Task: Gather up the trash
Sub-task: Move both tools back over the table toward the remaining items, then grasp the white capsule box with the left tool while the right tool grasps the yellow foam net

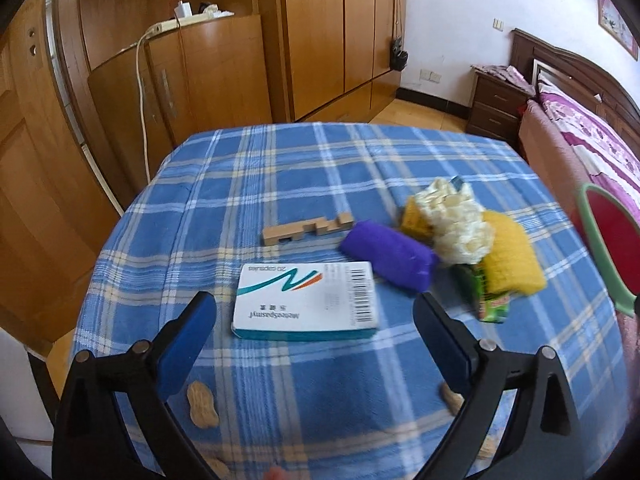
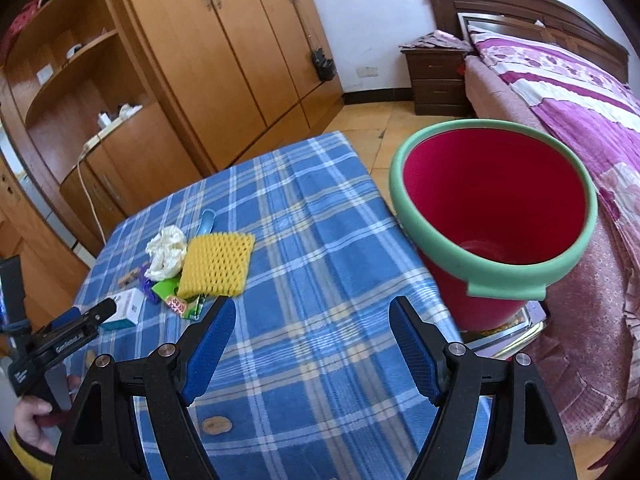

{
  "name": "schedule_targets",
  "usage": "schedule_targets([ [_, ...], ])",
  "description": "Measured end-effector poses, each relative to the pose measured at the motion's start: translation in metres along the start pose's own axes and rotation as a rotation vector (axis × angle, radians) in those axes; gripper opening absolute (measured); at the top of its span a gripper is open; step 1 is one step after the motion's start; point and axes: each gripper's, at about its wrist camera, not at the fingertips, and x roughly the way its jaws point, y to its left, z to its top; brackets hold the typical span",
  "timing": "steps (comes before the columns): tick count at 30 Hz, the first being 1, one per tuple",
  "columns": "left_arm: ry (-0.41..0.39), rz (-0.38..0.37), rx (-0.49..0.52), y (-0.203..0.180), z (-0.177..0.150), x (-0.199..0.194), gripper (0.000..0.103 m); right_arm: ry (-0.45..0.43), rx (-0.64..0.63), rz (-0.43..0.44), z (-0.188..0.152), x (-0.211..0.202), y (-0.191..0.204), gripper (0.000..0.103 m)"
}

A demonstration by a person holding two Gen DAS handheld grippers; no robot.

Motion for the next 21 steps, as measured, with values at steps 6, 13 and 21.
schedule_targets([
  [6,0.058,0.003,-0.011,0.008,-0.002,0.024,0.097,0.031,-0.017,0.002,0.002,0.012,0.011,0.080],
  [13,0.089,0.004,-0.015,0.018,-0.004,0.039,0.097,0.058,-0.055,0.022,0.009,0.032,0.029,0.080],
  [21,0.125,-0.024,-0.059,0.023,-0.004,0.047,0.091,0.117,-0.097,0.060,0.015,0.068,0.055,0.080],
])
